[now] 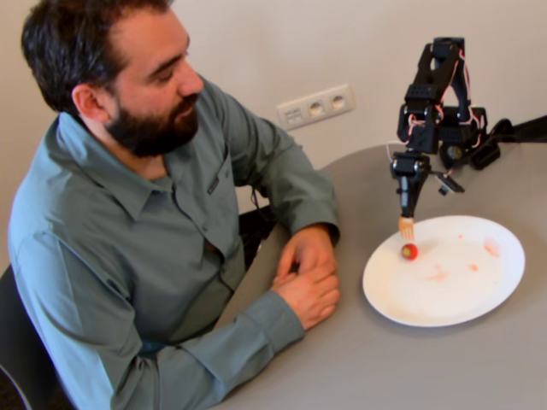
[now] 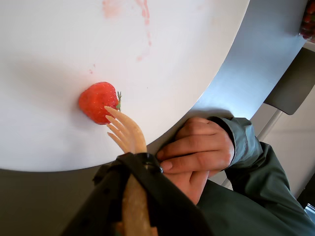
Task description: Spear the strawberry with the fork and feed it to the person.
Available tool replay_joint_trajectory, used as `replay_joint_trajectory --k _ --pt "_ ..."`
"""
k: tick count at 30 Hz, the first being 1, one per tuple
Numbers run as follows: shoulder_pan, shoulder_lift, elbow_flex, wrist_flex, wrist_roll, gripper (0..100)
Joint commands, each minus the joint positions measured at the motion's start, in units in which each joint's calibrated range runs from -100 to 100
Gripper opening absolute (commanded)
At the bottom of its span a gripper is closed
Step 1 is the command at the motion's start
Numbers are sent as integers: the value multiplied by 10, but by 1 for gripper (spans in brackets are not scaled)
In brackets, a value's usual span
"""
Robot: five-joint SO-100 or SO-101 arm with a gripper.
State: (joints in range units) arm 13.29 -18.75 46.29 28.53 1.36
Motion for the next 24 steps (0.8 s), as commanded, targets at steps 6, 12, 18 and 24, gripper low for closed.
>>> replay_joint_trajectory --k 6,12,18,24 --pt "-31 0 -21 -22 -14 1" --pt "-20 24 -8 -64 -11 1" --pt "-19 0 -17 -21 -8 1" --pt "4 -8 -16 -21 -8 1"
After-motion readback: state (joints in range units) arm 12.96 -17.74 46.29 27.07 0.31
